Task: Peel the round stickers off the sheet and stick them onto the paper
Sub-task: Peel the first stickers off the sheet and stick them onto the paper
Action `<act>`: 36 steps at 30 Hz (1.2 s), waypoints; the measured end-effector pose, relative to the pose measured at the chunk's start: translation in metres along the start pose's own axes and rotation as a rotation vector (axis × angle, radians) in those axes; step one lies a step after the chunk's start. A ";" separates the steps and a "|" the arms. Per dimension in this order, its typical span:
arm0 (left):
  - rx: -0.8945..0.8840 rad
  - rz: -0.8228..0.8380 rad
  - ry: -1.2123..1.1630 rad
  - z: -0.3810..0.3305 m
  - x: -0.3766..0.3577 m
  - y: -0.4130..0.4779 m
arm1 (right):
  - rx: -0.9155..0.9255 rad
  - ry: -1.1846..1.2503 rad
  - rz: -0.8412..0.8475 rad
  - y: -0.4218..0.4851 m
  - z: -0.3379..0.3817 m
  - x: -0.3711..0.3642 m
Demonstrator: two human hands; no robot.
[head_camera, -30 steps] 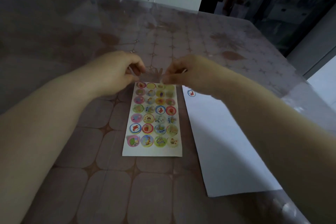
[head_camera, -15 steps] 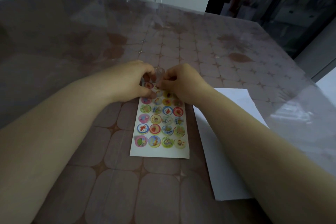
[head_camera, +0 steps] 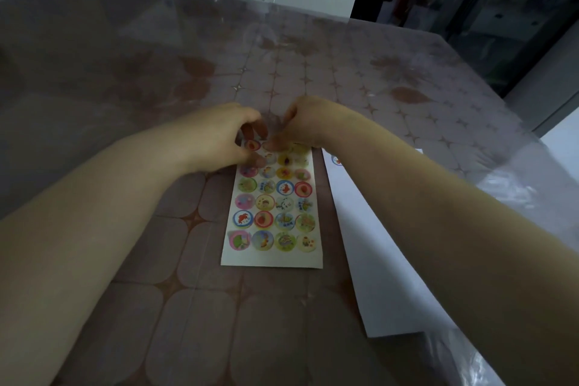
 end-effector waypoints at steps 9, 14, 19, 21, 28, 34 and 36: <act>-0.033 0.039 0.012 -0.001 -0.002 0.000 | 0.156 0.483 -0.299 -0.012 -0.038 -0.005; -0.034 0.049 -0.008 0.000 0.000 -0.001 | 0.174 0.374 -0.319 -0.012 -0.052 -0.022; -0.069 0.064 0.004 -0.001 0.000 -0.001 | 0.222 0.323 -0.334 -0.013 -0.048 -0.024; -0.084 0.075 0.006 -0.004 -0.002 -0.001 | 0.237 0.344 -0.327 -0.013 -0.046 -0.026; -0.068 0.050 0.112 -0.006 -0.001 -0.001 | 0.242 0.409 -0.289 -0.007 -0.046 -0.030; -0.059 0.067 0.084 -0.007 -0.002 -0.002 | 0.259 0.433 -0.247 -0.002 -0.046 -0.028; -0.060 0.072 0.082 -0.007 -0.002 -0.002 | 0.270 0.405 -0.260 -0.001 -0.046 -0.027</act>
Point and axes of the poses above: each hand's wrist, its own y-axis towards the middle knuckle, its own x-axis out of the back of the hand, z = x × y, the point moved 2 cm from there along y, towards the middle knuckle, and after that the axes turned 11 degrees about -x, right-handed, at the moved point
